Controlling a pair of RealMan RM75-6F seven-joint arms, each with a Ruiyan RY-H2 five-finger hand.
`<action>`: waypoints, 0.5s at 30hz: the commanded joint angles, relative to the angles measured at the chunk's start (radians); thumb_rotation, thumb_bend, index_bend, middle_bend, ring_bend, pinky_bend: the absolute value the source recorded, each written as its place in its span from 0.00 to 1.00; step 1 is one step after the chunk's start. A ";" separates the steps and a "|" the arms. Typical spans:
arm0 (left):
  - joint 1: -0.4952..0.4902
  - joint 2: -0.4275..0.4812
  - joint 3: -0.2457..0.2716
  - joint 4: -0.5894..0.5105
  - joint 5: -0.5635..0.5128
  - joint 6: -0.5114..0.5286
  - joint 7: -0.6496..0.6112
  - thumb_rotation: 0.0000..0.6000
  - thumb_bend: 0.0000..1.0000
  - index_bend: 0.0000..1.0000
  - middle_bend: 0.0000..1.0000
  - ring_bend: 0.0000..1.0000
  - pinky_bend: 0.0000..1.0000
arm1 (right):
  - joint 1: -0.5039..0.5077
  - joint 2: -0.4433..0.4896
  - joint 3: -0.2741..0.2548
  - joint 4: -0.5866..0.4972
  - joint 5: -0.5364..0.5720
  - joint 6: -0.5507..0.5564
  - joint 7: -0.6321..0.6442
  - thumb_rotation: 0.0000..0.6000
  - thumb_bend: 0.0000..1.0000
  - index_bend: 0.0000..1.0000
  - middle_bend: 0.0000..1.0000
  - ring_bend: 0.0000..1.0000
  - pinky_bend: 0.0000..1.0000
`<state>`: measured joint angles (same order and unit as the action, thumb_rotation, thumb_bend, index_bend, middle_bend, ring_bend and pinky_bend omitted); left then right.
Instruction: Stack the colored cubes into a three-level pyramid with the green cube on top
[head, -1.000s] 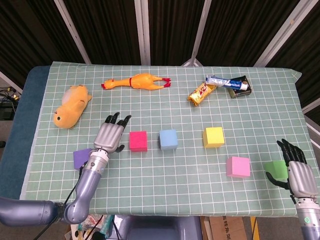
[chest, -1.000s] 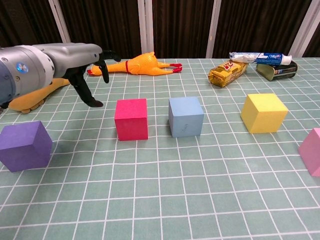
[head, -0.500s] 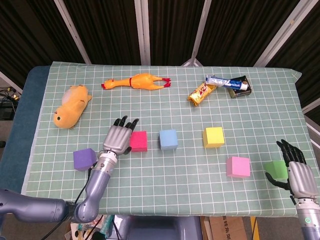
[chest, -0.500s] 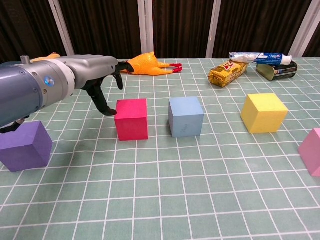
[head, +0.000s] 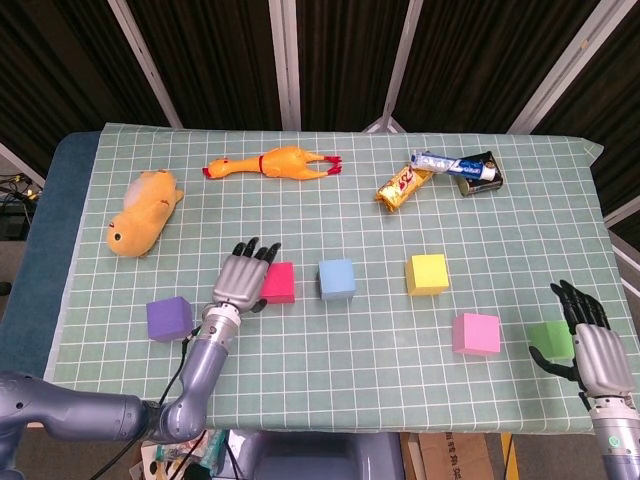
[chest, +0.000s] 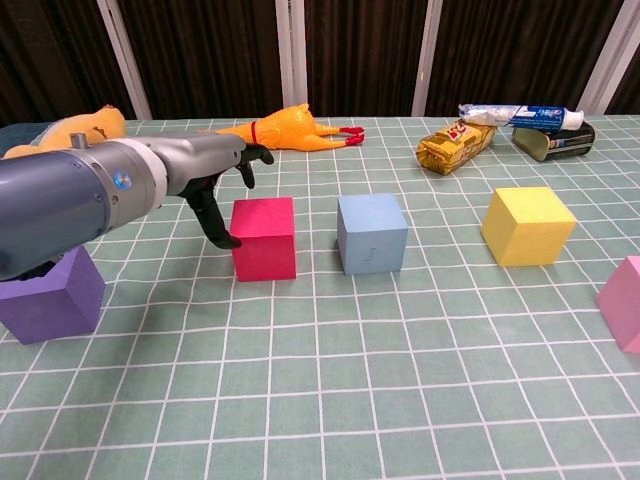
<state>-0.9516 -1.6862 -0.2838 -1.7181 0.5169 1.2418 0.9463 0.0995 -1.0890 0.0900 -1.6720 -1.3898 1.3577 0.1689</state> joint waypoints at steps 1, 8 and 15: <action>-0.006 -0.009 0.000 0.012 -0.005 -0.005 -0.007 1.00 0.31 0.00 0.20 0.04 0.12 | 0.000 0.001 -0.001 -0.002 0.002 -0.003 0.004 1.00 0.28 0.00 0.00 0.00 0.00; -0.017 -0.026 0.002 0.040 -0.011 -0.008 -0.017 1.00 0.34 0.00 0.29 0.05 0.13 | 0.001 0.003 -0.001 -0.005 0.004 -0.006 0.007 1.00 0.28 0.00 0.00 0.00 0.00; -0.025 -0.033 0.001 0.052 -0.008 -0.007 -0.025 1.00 0.37 0.00 0.31 0.06 0.13 | 0.001 0.005 0.000 -0.006 0.007 -0.007 0.013 1.00 0.28 0.00 0.00 0.00 0.00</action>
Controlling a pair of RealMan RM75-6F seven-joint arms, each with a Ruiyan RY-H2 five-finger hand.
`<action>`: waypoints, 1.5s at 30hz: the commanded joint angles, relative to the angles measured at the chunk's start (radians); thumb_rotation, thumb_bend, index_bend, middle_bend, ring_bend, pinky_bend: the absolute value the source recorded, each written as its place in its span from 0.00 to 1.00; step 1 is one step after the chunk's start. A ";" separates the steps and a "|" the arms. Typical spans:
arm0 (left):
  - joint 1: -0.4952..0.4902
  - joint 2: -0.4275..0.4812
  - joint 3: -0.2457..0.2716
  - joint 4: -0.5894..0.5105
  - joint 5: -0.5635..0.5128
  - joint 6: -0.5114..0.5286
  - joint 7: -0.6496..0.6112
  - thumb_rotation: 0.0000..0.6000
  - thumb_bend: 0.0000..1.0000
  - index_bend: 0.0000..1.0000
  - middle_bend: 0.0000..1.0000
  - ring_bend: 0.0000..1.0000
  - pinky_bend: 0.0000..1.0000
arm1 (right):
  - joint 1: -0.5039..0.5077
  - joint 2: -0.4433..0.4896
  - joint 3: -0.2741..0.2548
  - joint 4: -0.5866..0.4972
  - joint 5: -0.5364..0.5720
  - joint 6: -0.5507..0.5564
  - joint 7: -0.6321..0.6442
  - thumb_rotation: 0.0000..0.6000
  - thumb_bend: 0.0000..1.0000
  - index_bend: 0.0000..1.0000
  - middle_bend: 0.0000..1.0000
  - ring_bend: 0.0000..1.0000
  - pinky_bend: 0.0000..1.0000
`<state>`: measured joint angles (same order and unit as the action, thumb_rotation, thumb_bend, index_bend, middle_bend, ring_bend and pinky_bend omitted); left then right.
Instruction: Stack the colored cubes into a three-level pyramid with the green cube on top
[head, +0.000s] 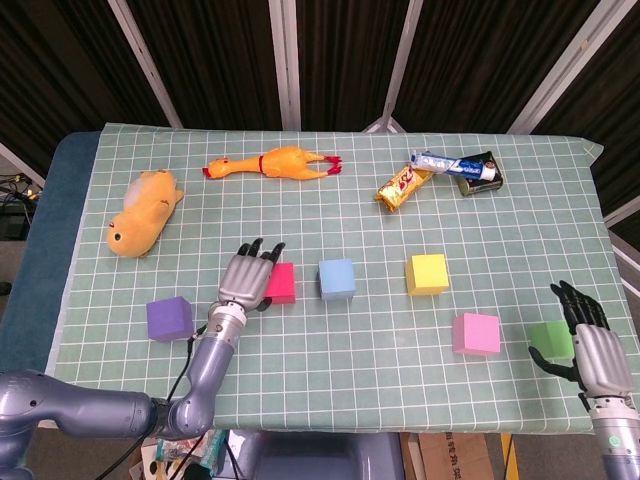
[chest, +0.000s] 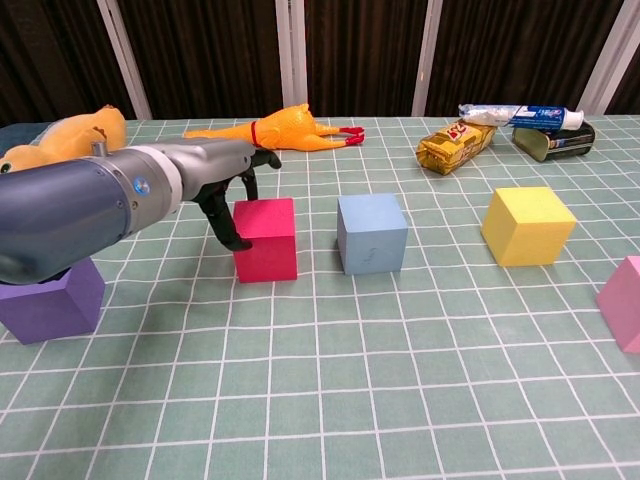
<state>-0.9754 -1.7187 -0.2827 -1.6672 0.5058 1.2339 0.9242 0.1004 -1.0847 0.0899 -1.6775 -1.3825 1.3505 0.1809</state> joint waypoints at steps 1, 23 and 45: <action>-0.002 -0.002 0.000 0.001 0.006 0.002 -0.005 1.00 0.37 0.00 0.31 0.06 0.13 | 0.000 0.000 0.000 0.000 0.000 0.000 0.002 1.00 0.28 0.00 0.00 0.00 0.00; -0.048 -0.063 -0.032 0.048 -0.002 0.009 -0.012 1.00 0.37 0.01 0.31 0.06 0.13 | -0.001 0.005 -0.001 -0.005 0.000 -0.001 0.012 1.00 0.28 0.00 0.00 0.00 0.00; -0.077 -0.121 -0.046 0.117 -0.015 -0.004 -0.016 1.00 0.37 0.02 0.31 0.07 0.14 | -0.002 0.007 0.000 -0.004 0.003 -0.001 0.019 1.00 0.28 0.00 0.00 0.00 0.00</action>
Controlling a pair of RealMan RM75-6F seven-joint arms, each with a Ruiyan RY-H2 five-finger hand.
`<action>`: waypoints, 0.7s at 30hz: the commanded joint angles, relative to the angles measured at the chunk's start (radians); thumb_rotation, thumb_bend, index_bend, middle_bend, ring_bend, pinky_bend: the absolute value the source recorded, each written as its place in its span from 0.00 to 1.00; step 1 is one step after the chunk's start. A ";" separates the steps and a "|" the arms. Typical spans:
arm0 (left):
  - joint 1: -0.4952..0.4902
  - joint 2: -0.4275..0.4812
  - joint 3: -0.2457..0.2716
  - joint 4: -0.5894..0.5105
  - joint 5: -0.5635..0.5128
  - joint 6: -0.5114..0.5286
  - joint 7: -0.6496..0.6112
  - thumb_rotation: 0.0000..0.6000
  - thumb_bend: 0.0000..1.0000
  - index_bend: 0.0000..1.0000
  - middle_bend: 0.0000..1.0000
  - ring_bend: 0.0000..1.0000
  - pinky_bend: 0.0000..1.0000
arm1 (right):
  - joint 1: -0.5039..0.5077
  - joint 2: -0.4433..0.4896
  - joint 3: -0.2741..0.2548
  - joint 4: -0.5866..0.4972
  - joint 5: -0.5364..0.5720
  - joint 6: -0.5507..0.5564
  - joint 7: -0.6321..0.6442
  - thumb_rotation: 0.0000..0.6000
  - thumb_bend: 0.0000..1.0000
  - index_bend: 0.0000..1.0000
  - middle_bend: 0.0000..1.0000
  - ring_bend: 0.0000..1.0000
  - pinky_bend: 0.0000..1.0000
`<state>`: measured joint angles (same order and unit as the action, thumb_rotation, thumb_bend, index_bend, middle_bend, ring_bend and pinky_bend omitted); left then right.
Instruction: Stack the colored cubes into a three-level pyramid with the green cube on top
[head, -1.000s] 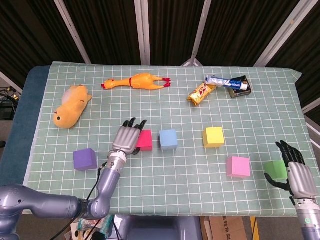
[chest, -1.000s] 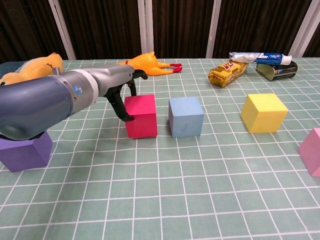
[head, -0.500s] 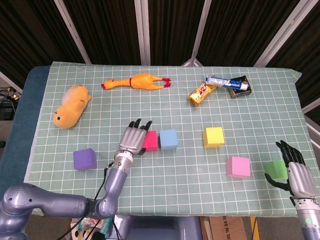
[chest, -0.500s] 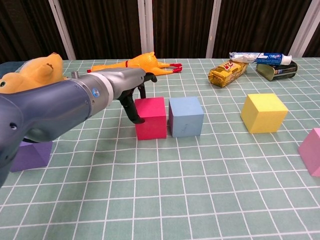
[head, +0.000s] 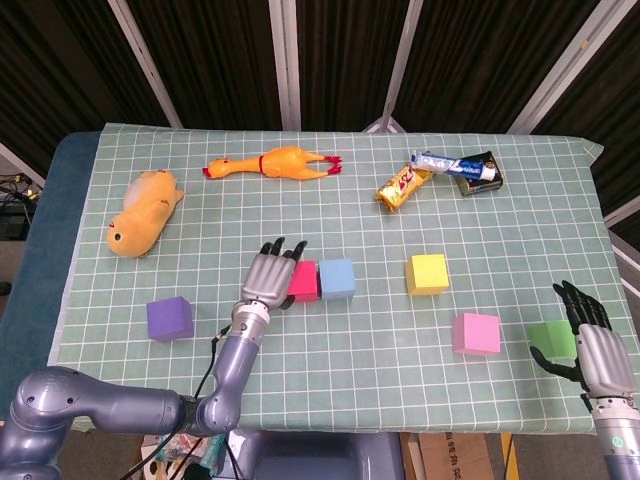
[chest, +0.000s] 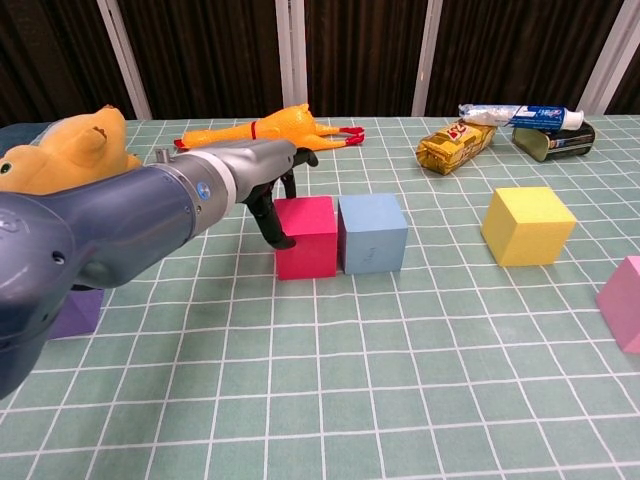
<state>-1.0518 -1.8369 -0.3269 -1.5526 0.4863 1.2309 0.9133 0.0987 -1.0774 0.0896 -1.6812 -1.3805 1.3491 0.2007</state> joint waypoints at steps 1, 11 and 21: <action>0.000 -0.004 -0.003 0.004 0.009 -0.002 -0.011 1.00 0.37 0.02 0.31 0.07 0.14 | 0.000 0.000 0.000 -0.001 0.001 0.000 -0.001 1.00 0.28 0.00 0.00 0.00 0.00; -0.007 -0.012 -0.006 0.021 0.014 -0.010 -0.012 1.00 0.37 0.02 0.31 0.07 0.14 | 0.000 0.001 0.001 -0.003 0.004 -0.002 -0.002 1.00 0.28 0.00 0.00 0.00 0.00; -0.016 -0.025 -0.009 0.041 0.017 -0.013 -0.007 1.00 0.37 0.02 0.31 0.07 0.14 | 0.000 0.001 0.001 -0.005 0.007 -0.003 -0.003 1.00 0.28 0.00 0.00 0.00 0.00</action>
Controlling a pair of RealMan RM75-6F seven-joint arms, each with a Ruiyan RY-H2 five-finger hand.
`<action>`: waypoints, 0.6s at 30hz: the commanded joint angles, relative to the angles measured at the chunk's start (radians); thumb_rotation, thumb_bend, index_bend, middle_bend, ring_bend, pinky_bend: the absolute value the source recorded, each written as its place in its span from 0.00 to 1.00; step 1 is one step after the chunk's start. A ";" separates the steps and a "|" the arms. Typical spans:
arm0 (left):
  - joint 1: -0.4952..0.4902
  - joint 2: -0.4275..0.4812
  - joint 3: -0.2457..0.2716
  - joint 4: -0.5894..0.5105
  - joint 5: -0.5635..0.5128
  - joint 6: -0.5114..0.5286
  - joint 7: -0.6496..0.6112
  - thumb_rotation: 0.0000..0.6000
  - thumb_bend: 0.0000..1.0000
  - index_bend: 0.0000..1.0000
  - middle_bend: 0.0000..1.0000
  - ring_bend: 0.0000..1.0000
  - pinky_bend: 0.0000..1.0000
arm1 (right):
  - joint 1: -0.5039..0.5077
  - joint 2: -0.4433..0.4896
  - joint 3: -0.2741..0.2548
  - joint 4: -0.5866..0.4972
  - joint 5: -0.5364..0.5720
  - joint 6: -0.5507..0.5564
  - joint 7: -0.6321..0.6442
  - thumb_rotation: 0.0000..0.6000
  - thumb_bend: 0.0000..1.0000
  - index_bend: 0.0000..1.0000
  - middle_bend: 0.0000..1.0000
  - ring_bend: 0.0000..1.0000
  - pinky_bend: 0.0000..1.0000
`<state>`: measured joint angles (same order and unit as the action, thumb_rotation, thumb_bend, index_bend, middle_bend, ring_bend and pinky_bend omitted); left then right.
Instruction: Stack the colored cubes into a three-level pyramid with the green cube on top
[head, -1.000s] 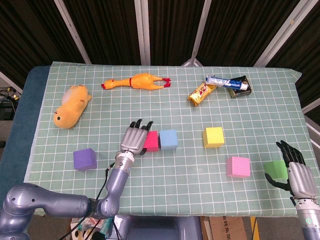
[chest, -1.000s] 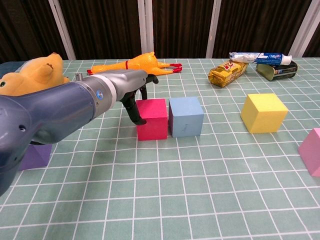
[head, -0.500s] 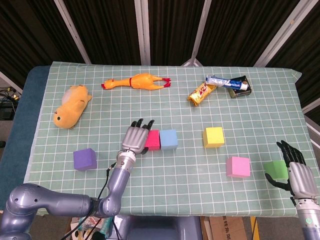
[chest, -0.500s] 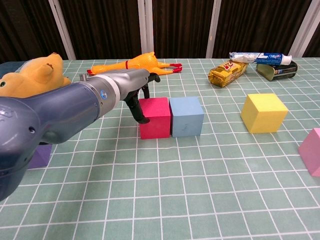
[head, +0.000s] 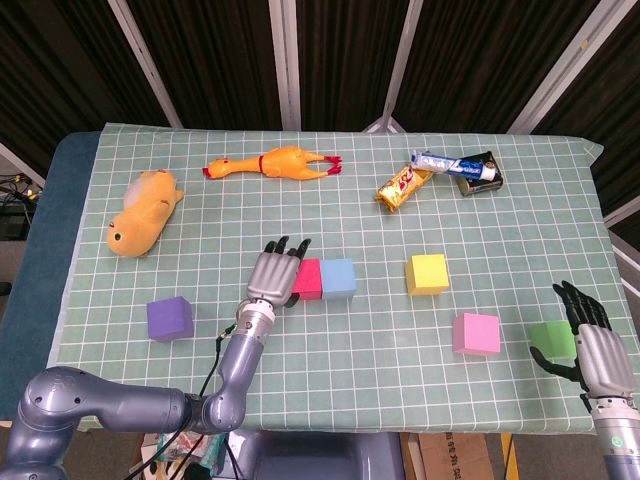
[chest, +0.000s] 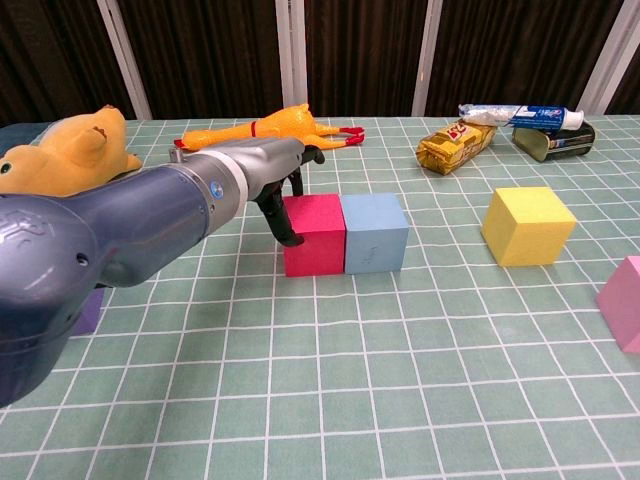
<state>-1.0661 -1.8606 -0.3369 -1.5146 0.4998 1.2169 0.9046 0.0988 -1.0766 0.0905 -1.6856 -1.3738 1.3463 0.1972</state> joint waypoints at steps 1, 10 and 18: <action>-0.002 -0.002 0.000 0.006 0.004 0.001 0.001 1.00 0.37 0.02 0.31 0.07 0.14 | 0.000 0.000 0.000 -0.001 0.000 0.000 0.000 1.00 0.28 0.00 0.00 0.00 0.00; -0.010 -0.012 -0.016 0.024 0.000 -0.006 -0.003 1.00 0.37 0.02 0.31 0.07 0.14 | -0.001 0.000 0.000 -0.002 0.000 0.000 0.000 1.00 0.28 0.00 0.00 0.00 0.00; -0.022 -0.027 -0.023 0.048 0.002 -0.013 -0.003 1.00 0.37 0.02 0.31 0.07 0.14 | -0.001 0.001 0.001 -0.001 0.005 -0.002 0.000 1.00 0.28 0.00 0.00 0.00 0.00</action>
<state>-1.0871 -1.8863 -0.3600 -1.4681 0.5008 1.2038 0.9014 0.0981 -1.0756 0.0911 -1.6865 -1.3686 1.3443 0.1970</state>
